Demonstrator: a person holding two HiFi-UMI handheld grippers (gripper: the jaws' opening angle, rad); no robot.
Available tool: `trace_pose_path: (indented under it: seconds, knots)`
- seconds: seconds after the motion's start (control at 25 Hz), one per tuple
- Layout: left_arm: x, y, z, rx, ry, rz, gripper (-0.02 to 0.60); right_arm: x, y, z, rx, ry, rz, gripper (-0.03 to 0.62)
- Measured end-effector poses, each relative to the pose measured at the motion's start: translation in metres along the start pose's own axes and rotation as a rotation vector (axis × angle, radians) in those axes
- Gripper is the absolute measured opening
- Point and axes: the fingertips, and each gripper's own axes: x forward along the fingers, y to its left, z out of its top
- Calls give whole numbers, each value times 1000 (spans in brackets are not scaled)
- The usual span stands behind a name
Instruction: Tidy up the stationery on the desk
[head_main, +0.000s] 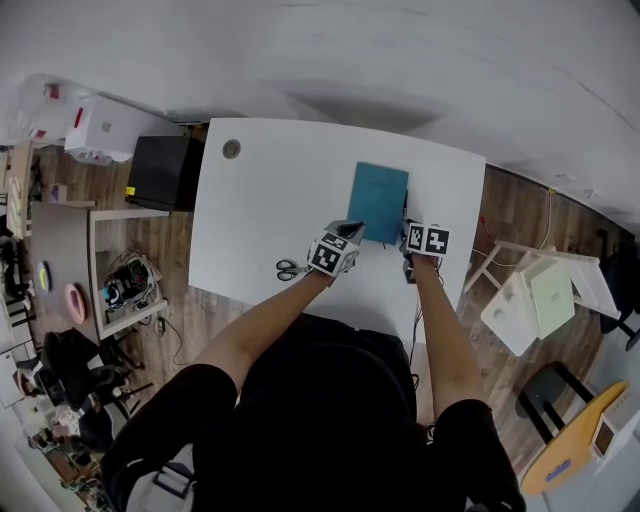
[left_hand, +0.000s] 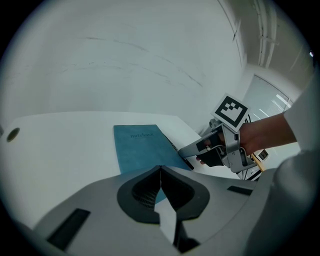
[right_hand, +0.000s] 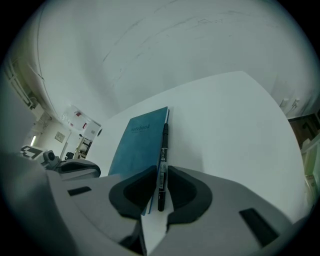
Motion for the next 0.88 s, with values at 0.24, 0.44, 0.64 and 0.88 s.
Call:
trace_pose_path:
  seconds: [0.24, 0.44, 0.64, 0.88]
  knots:
    - [-18, 11, -9, -28, -16, 9, 14, -1, -5, -2, 87, -11, 25, 66]
    - [-39, 30, -21, -55, -28, 40, 14, -8, 1, -2, 46, -16, -5, 67]
    - [-82, 46, -24, -86, -93, 13, 14, -26, 33, -12, -146, -14, -64, 67]
    - [-140, 70, -74, -12, -26, -96, 15, -17, 135, -79, -341, 43, 48, 67]
